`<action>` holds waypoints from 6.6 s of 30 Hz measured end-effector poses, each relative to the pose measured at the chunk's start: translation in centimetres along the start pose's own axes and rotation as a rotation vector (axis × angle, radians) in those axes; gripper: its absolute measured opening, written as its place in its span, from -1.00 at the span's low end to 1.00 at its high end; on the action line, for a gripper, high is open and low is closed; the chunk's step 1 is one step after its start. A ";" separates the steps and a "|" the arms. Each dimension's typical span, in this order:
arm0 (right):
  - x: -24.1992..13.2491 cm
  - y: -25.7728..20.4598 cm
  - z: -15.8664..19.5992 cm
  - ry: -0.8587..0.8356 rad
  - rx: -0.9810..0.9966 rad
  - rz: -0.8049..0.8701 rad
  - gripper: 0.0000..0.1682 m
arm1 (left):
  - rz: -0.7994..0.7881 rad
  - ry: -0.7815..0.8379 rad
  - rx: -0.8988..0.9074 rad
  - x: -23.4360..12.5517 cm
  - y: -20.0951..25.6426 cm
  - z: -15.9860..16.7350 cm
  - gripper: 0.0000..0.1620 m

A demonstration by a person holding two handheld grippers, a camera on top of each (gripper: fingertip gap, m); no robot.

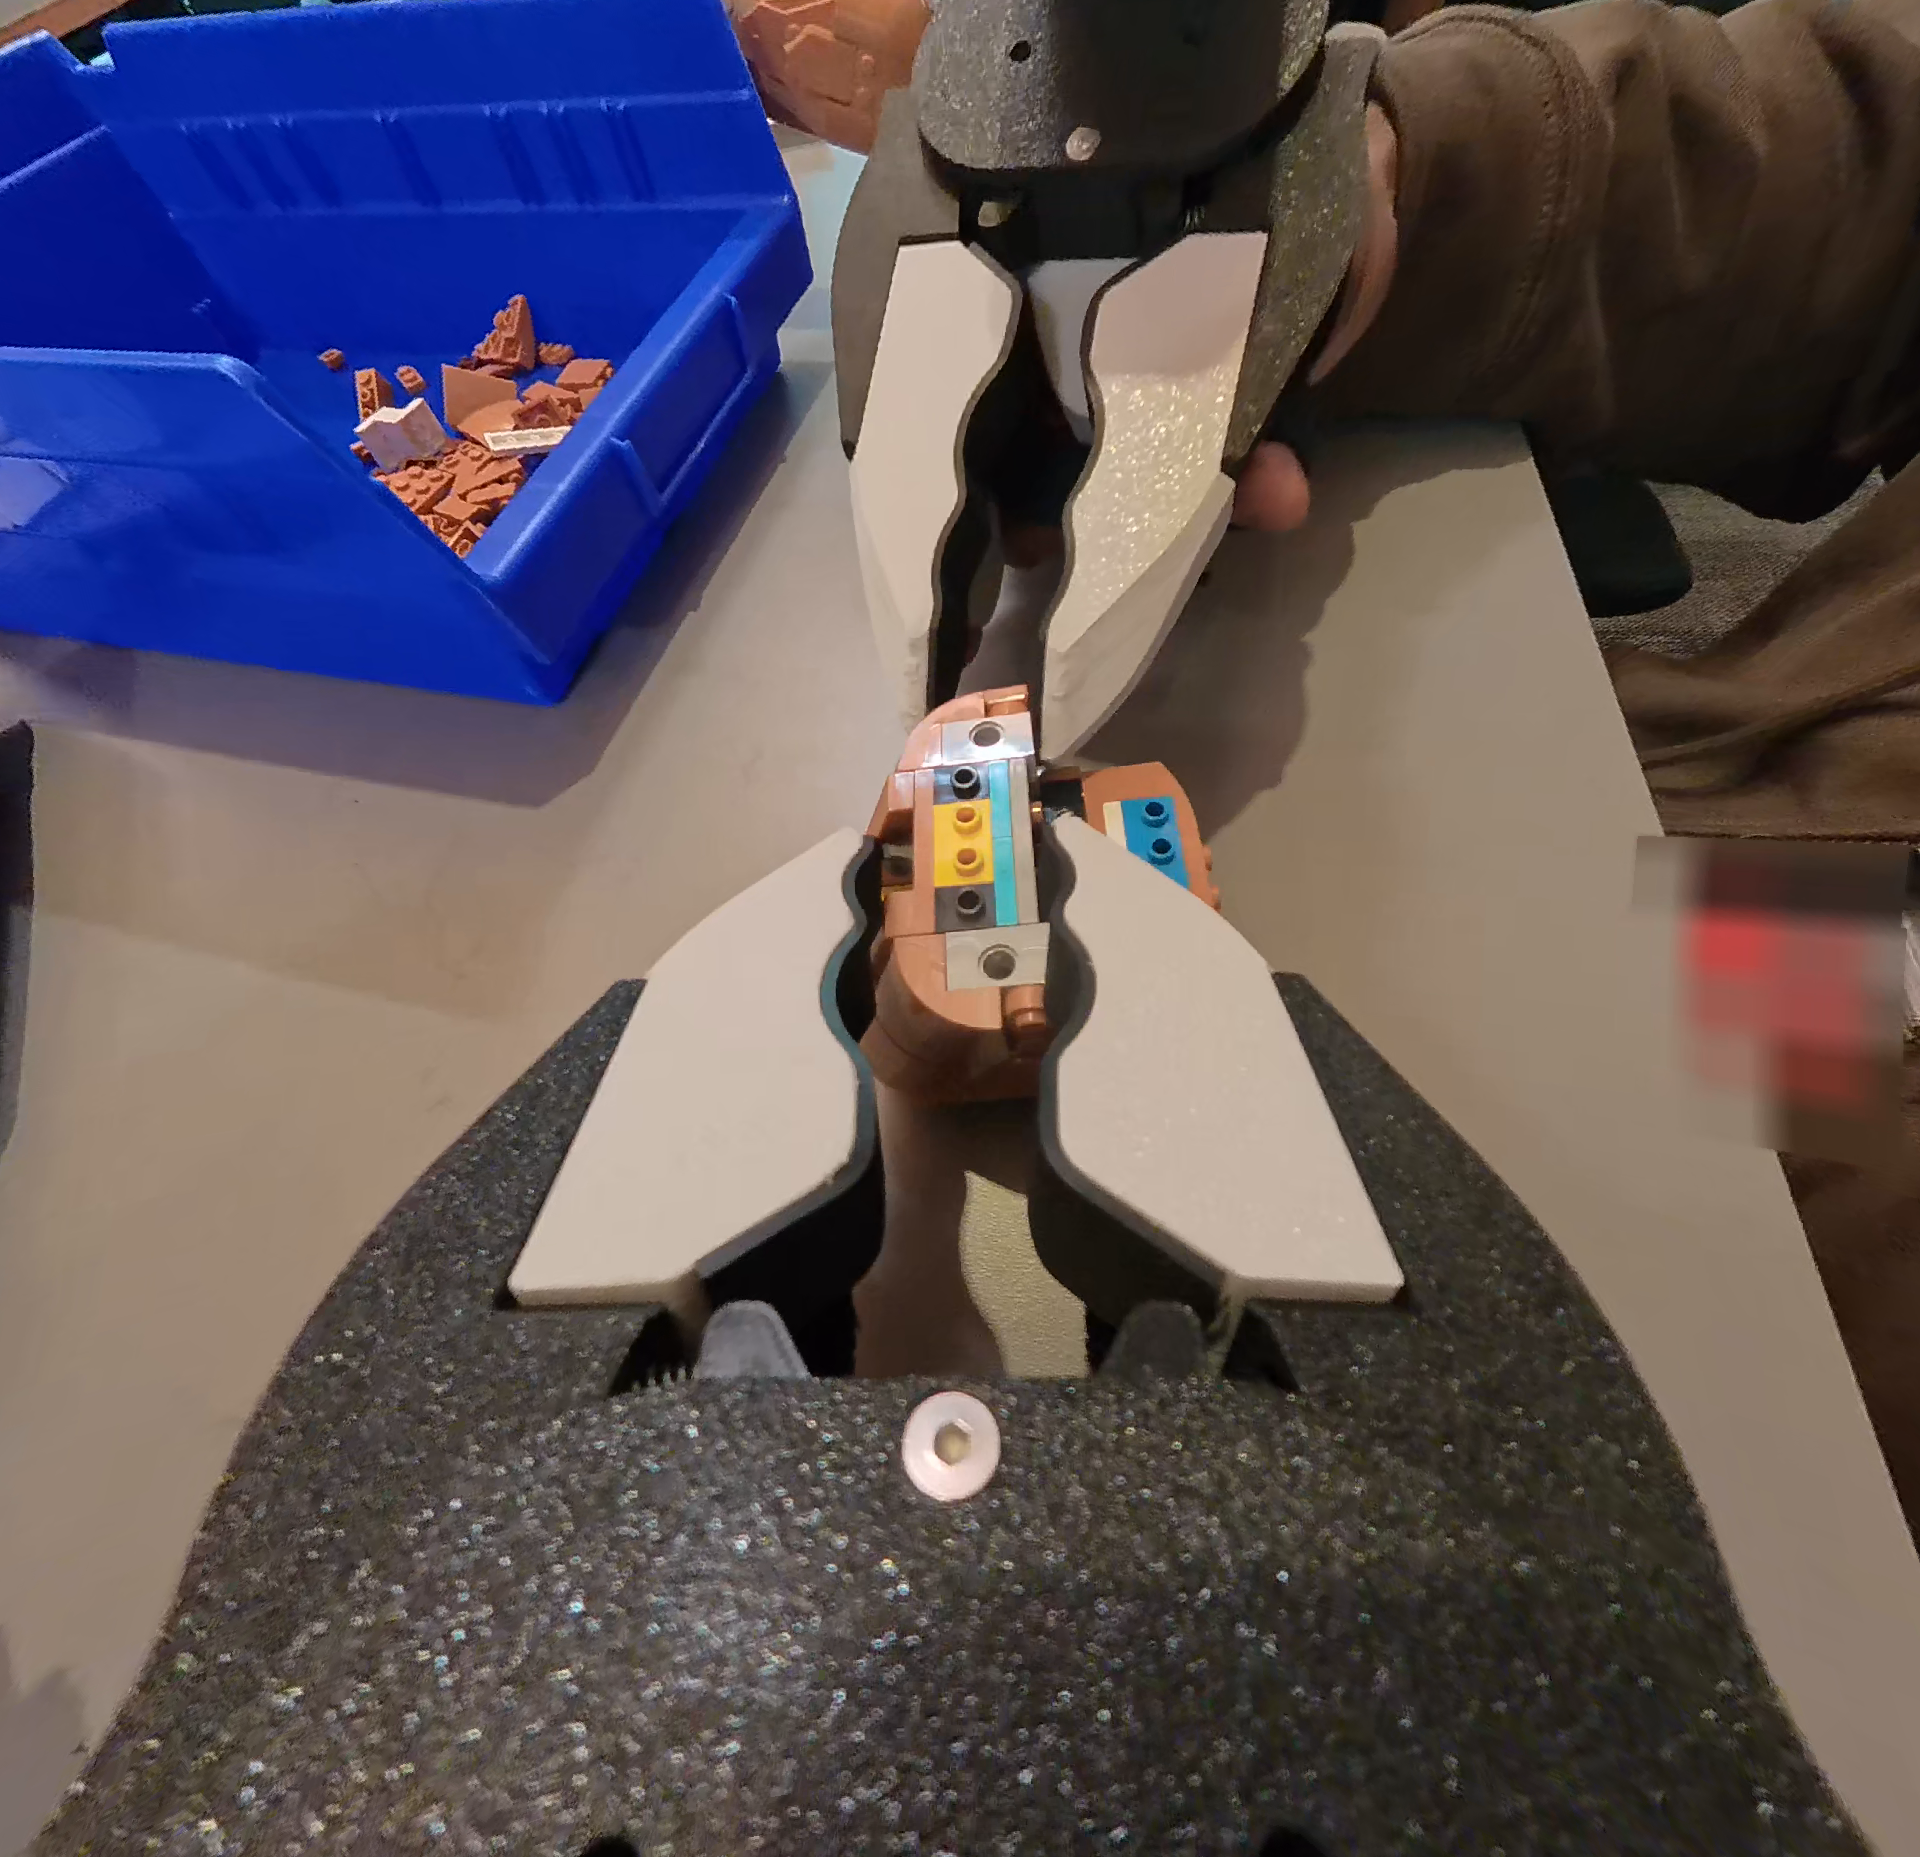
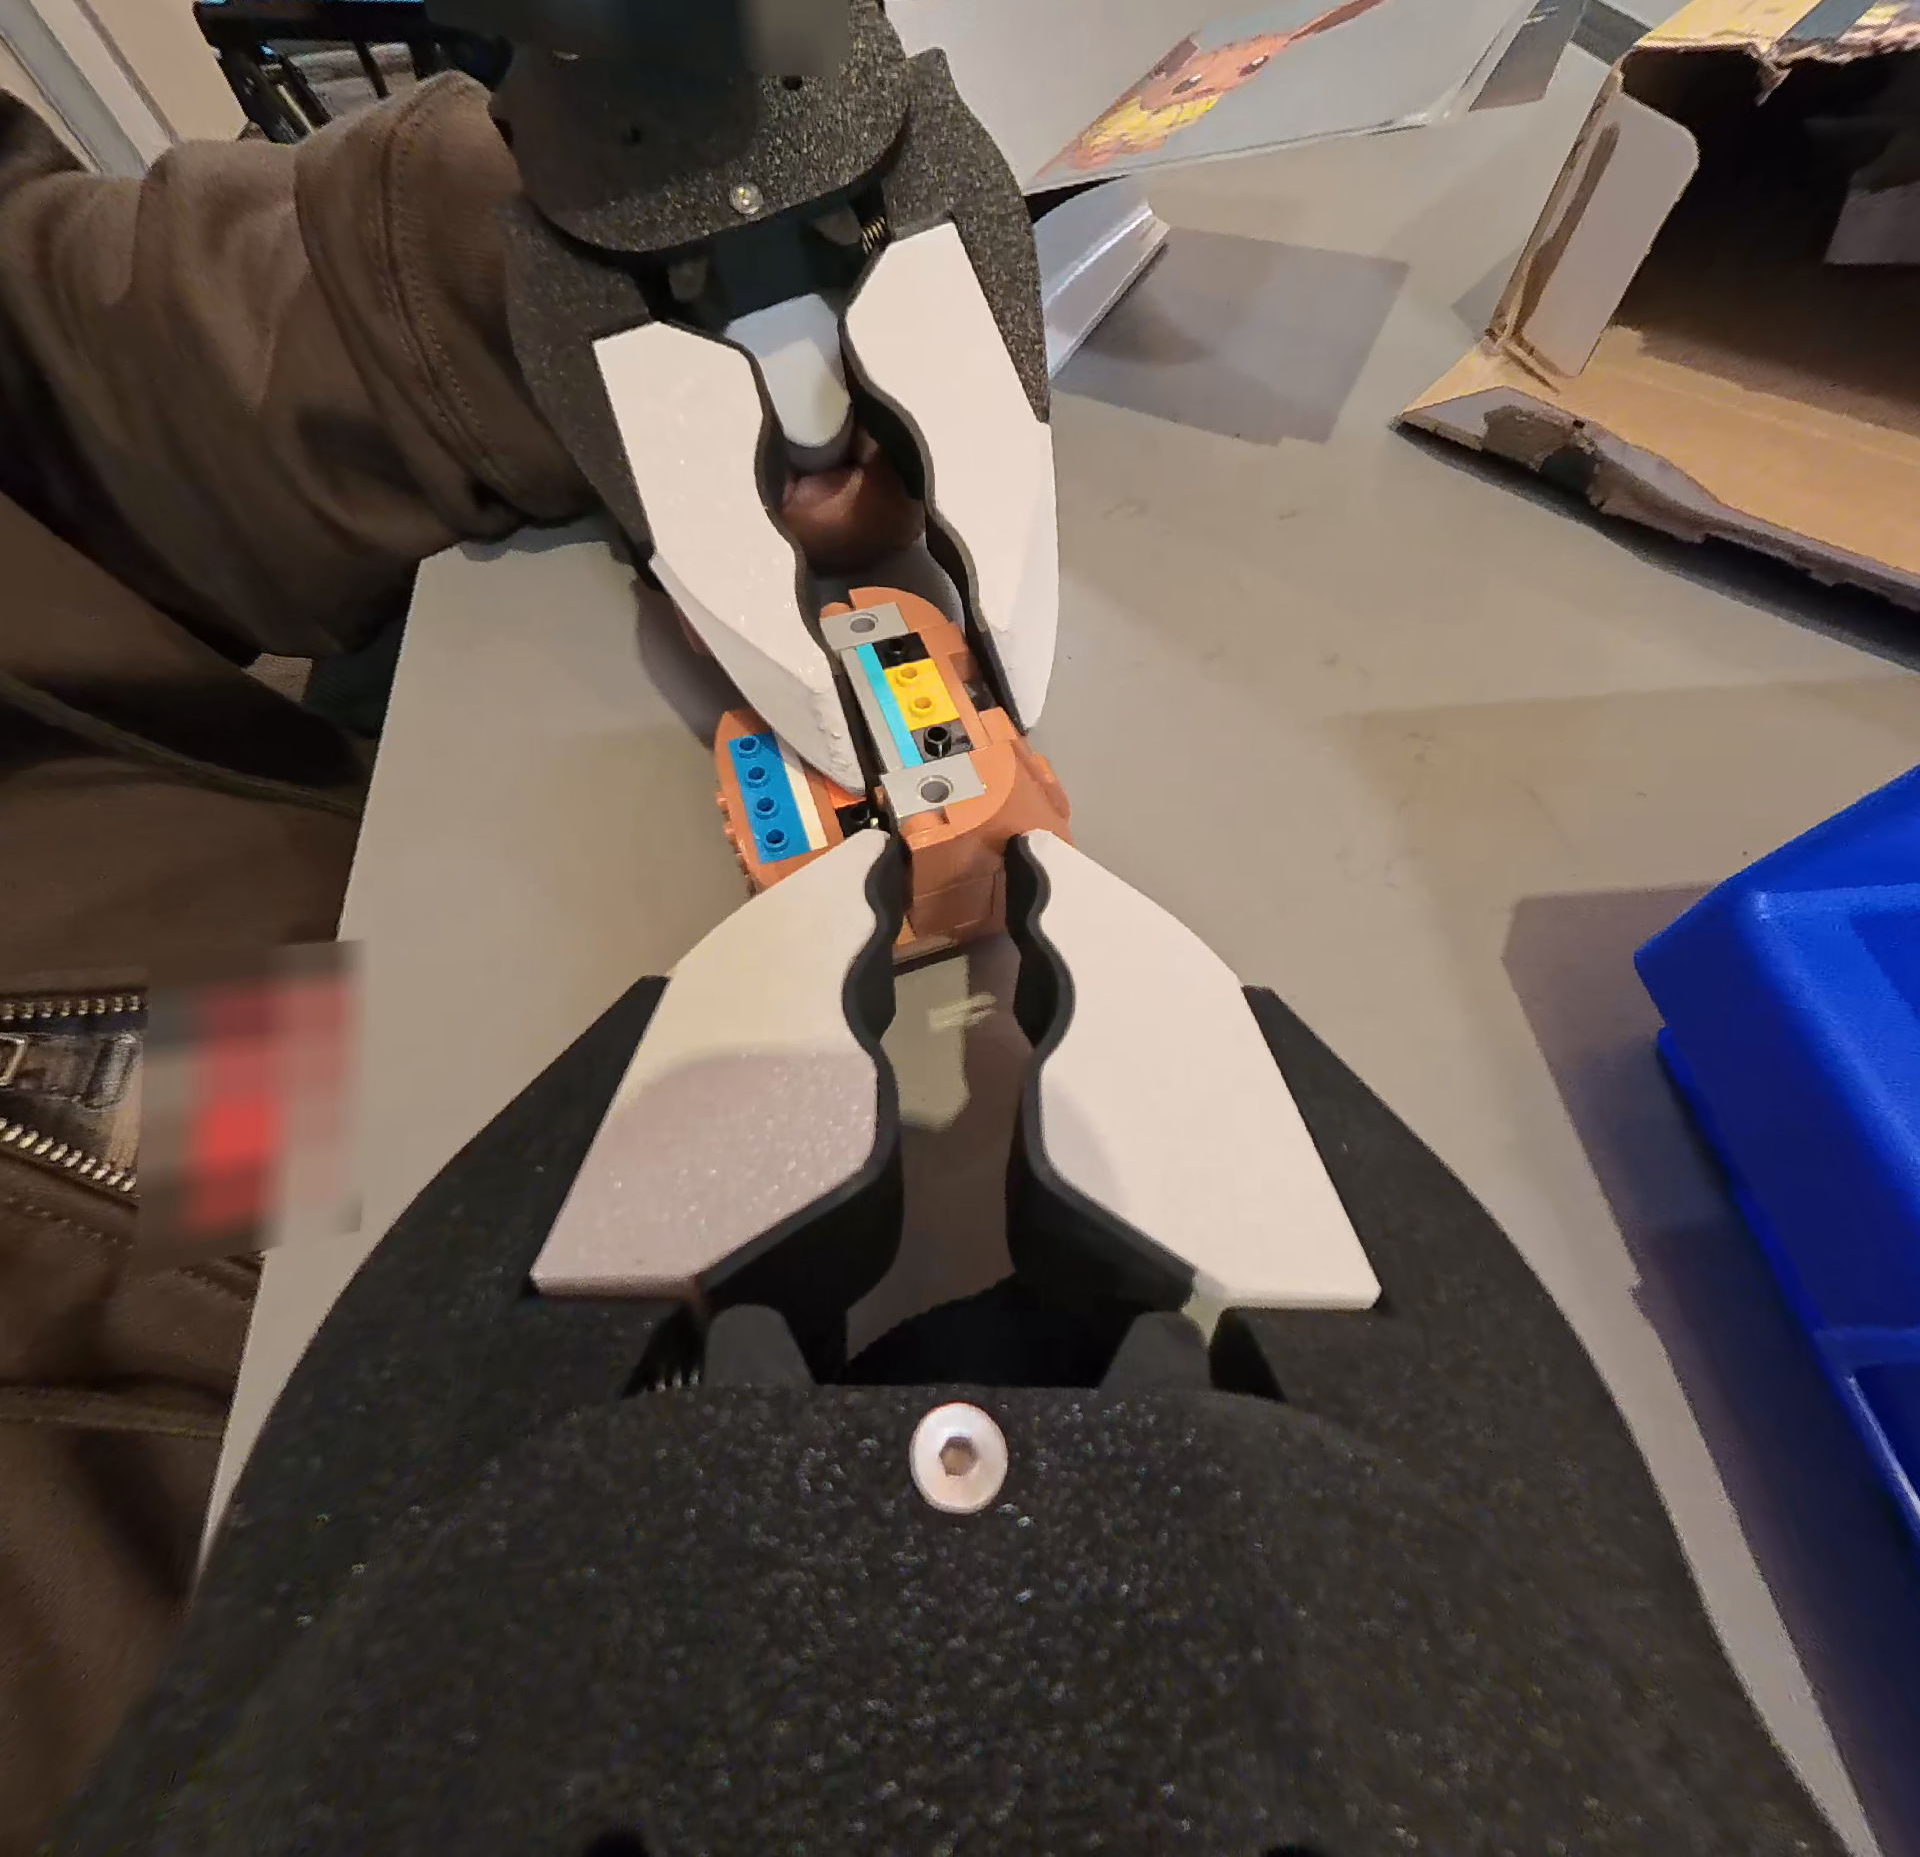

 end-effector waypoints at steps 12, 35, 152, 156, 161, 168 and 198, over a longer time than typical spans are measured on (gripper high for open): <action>-0.4 0.0 0.1 -0.006 0.085 -0.026 -0.80 | 0.011 0.003 0.002 0.1 0.2 0.0 -0.64; -0.3 -0.3 0.0 -0.001 0.064 -0.094 -0.82 | 0.029 0.003 0.027 0.0 0.3 0.0 -0.64; -1.1 0.0 -6.9 0.518 0.016 -0.046 -0.68 | -0.192 0.145 0.292 0.2 0.7 -5.3 -0.36; -0.8 -0.3 -8.5 0.527 -0.149 0.022 -0.68 | -0.236 0.135 0.292 0.1 0.1 -6.6 -0.42; -0.3 1.0 -11.1 0.489 -0.253 0.090 -0.69 | -0.300 0.058 0.368 -0.2 -1.7 -8.6 -0.41; -0.4 3.7 -14.9 0.584 -0.309 0.062 -0.69 | -0.136 0.232 0.264 -1.2 -5.6 -12.2 -0.27; -2.2 3.6 -13.0 0.786 -0.242 -0.095 -0.68 | -0.003 0.599 -0.031 0.3 -5.1 -10.5 -0.30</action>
Point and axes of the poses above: each gripper's, where its closed fingertips meet, x out along the fingers, z out of its underside, y = z × x across the jaws, the point moved 4 cm from there along -x, back along the fingers, and after that the axes turned 14 degrees about y, right-handed, at the moved point
